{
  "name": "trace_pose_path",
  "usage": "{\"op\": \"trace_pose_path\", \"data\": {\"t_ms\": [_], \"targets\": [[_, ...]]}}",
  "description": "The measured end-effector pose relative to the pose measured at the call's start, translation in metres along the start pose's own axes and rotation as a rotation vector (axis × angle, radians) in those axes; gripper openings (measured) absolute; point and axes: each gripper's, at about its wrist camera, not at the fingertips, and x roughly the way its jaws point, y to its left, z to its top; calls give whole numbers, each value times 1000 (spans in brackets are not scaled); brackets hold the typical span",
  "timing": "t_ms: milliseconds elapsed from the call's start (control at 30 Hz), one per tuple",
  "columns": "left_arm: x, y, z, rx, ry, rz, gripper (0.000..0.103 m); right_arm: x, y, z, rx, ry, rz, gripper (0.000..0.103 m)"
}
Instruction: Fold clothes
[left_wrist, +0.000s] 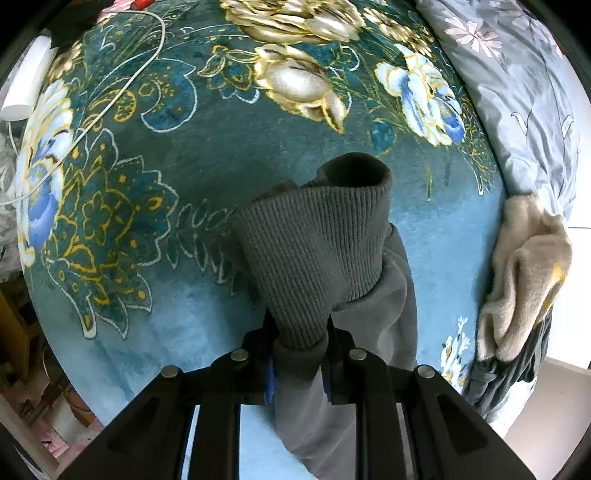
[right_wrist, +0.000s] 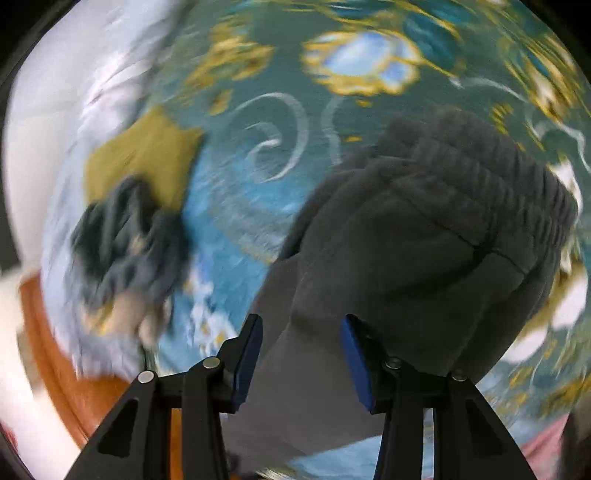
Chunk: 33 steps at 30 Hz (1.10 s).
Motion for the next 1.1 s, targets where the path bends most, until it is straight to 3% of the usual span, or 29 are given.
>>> {"op": "trace_pose_path", "data": {"t_ms": [167, 267, 333, 433, 600, 767, 900, 1000, 1067, 1100], "targets": [[0, 5, 0, -9, 8, -2, 21, 14, -9, 11, 130, 8, -75, 45], [3, 6, 2, -5, 19, -4, 21, 20, -22, 15, 193, 27, -83, 31], [4, 8, 4, -3, 28, -7, 21, 20, -30, 15, 205, 36, -79, 13], [8, 11, 6, -4, 42, -17, 21, 12, -33, 11, 159, 21, -48, 6], [10, 17, 7, -7, 57, -70, 21, -32, 3, -10, -53, -43, 90, 5], [11, 17, 8, -6, 51, -111, 21, -26, 30, 9, -74, -90, 153, 5], [14, 19, 9, -20, 59, -95, 21, 13, 30, 23, -38, -48, 53, 5], [15, 19, 10, -21, 62, -89, 21, 20, 25, 25, -31, -41, 41, 9], [16, 18, 11, -19, 63, -85, 21, 12, 26, 23, -58, -29, 98, 17], [15, 16, 11, -16, 60, -80, 21, 5, 27, 21, -81, -27, 138, 27]]}}
